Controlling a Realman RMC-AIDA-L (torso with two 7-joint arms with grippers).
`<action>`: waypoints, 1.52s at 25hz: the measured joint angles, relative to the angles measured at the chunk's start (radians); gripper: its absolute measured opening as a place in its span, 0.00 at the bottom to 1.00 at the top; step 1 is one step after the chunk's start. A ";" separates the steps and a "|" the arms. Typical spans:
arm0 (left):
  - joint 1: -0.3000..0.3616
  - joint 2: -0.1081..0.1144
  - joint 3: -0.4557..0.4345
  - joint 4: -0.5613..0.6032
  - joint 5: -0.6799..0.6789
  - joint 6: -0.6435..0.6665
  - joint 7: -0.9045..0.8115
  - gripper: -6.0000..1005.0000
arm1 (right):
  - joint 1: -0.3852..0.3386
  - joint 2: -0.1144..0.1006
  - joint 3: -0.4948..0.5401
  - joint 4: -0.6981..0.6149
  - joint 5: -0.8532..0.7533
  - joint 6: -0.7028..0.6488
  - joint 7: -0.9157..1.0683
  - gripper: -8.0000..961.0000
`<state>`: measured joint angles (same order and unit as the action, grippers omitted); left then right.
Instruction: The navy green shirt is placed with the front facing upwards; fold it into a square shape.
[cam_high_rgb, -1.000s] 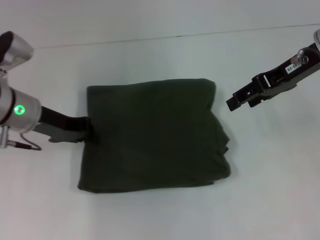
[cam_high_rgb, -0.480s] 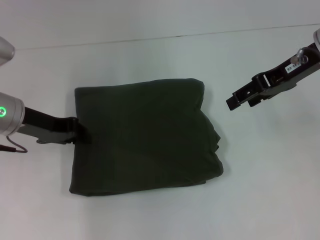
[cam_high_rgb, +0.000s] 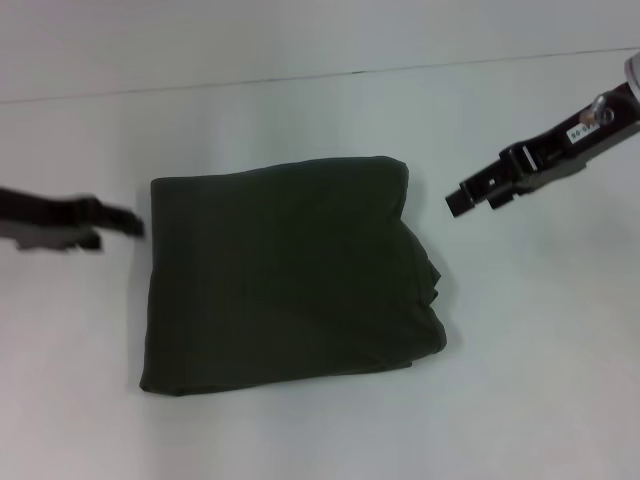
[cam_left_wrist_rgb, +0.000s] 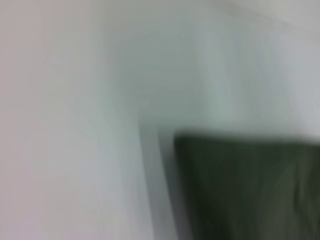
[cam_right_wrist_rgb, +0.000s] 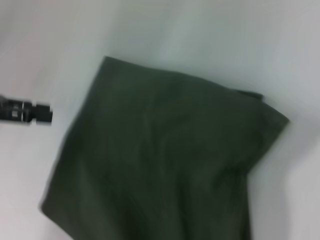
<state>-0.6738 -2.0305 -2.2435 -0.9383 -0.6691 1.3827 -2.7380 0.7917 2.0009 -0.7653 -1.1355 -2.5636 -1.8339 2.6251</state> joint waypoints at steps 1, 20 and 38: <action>0.018 -0.004 -0.032 -0.047 -0.024 0.007 0.033 0.57 | -0.004 -0.003 0.008 -0.003 0.025 0.003 -0.019 0.76; 0.377 -0.132 -0.158 0.087 -0.627 0.373 1.503 0.93 | -0.521 0.099 -0.001 0.268 0.901 -0.003 -1.425 0.88; 0.478 -0.129 -0.172 0.226 -0.577 0.358 1.555 0.93 | -0.548 0.092 -0.078 0.619 0.762 0.031 -1.764 0.71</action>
<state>-0.1957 -2.1594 -2.4155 -0.7126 -1.2459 1.7408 -1.1825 0.2434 2.0924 -0.8438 -0.5168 -1.8013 -1.8032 0.8607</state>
